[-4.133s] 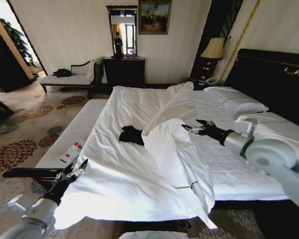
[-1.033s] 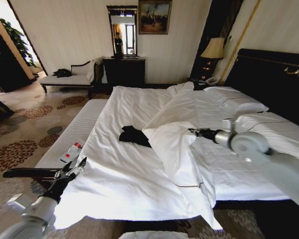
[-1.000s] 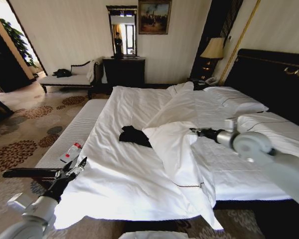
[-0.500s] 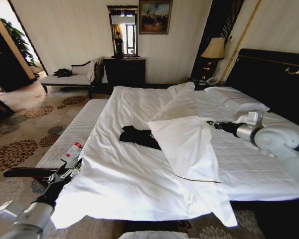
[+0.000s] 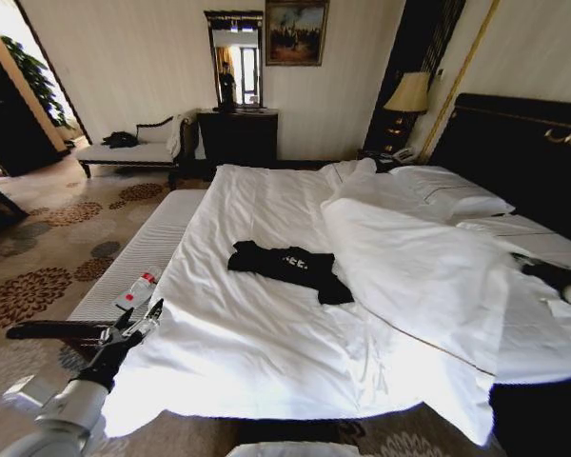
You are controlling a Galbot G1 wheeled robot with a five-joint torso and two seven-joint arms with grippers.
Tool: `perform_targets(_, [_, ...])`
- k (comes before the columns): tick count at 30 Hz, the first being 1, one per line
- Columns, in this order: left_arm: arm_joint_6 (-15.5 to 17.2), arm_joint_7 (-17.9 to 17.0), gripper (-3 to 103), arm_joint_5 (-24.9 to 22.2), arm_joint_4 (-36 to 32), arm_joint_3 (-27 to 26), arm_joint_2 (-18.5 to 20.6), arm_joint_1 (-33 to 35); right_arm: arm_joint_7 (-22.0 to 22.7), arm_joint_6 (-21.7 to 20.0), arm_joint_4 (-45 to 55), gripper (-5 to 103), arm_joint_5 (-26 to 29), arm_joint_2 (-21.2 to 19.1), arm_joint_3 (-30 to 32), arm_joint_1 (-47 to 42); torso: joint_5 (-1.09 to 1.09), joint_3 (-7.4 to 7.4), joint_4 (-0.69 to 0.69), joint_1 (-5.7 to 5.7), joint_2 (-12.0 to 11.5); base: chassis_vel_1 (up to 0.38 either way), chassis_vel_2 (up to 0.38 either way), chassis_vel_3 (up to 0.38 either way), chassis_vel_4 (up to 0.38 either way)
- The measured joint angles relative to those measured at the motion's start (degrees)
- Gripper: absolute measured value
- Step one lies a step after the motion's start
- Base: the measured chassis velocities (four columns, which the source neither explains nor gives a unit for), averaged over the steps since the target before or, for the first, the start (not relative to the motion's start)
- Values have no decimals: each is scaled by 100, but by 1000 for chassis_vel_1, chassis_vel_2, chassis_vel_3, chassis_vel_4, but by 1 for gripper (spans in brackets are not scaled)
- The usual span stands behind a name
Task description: Fold the clothes on the bed.
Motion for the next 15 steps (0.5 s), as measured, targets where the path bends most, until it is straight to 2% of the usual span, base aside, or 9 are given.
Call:
perform_targets(3, [6, -6, 98, -4, -5, 4, 5, -13, 11, 0, -17, 0, 0, 190, 248, -130, 1, 0, 0, 0, 0, 0, 0, 0, 0])
perform_targets(6, [12, -11, 98, -37, -9, 1, 5, -15, 61, -5, -191, 0, 13, 633, 846, -427, 1, 1, 2, 1, 0, 0, 0, 0, 0])
perform_targets(9, [9, -11, 98, -45, 8, 1, 2, -6, 81, 6, -347, 0, 3, 856, 1178, -589, 0, 1, 1, 1, 0, 0, 0, 0, 0])
perform_targets(15, [13, -21, 98, -40, 39, 110, 20, -68, 17, 247, -822, 0, -270, 1426, 2056, -1075, 1, 0, -2, 0, 0, 0, 0, 0, 0])
